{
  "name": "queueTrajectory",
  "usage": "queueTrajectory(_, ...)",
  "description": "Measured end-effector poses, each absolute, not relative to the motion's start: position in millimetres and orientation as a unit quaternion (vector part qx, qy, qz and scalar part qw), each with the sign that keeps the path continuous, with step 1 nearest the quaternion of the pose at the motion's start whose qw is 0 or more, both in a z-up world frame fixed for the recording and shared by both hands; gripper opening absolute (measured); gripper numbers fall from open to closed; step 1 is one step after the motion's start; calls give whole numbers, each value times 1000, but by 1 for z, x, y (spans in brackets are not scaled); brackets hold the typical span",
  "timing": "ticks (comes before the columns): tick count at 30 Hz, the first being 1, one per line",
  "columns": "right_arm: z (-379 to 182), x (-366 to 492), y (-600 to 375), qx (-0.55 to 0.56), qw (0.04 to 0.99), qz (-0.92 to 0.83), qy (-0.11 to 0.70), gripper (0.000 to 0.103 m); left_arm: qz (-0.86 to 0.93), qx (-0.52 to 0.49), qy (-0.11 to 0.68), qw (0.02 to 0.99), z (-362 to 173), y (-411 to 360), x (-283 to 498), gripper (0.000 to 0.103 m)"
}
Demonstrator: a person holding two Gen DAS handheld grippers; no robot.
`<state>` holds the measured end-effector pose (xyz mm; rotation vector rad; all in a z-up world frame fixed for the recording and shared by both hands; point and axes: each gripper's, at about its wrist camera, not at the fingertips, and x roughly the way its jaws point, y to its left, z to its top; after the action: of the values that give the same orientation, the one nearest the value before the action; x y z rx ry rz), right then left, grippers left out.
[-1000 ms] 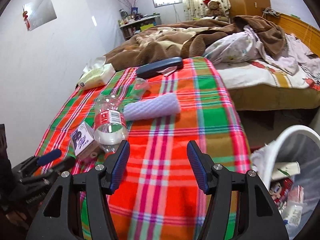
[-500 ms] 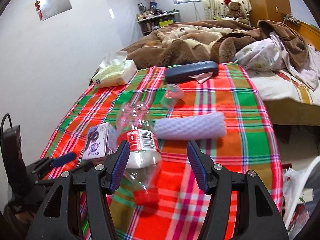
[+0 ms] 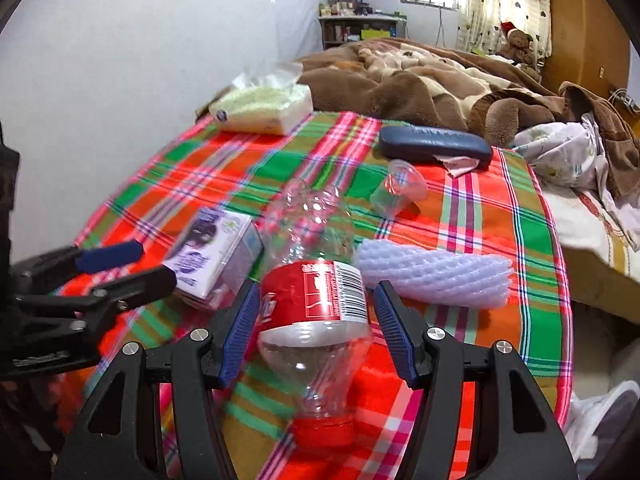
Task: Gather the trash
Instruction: 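Grasp the purple-printed juice carton with the left tool while the right tool grasps the clear plastic bottle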
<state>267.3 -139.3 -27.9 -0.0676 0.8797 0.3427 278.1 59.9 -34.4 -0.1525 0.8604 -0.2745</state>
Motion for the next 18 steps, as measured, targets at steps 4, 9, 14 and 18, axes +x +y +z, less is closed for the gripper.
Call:
queueTrajectory(4,-30,274,-147,-15,886,175,430,62,-139,-74,421,893,-36,54,286,64)
queueTrajectory(9,-31,276,-150,-12,884,186,429,61,-144,-67,433,887,-44,46,294,68)
queueTrajectory(14,-31,273,-152,-27,882,190,431,61,-132,-49,445,884,-51,42,301,68)
queueTrajectory(18,-29,269,-151,-53,882,183,432,61,-111,-38,454,883,-58,41,308,68)
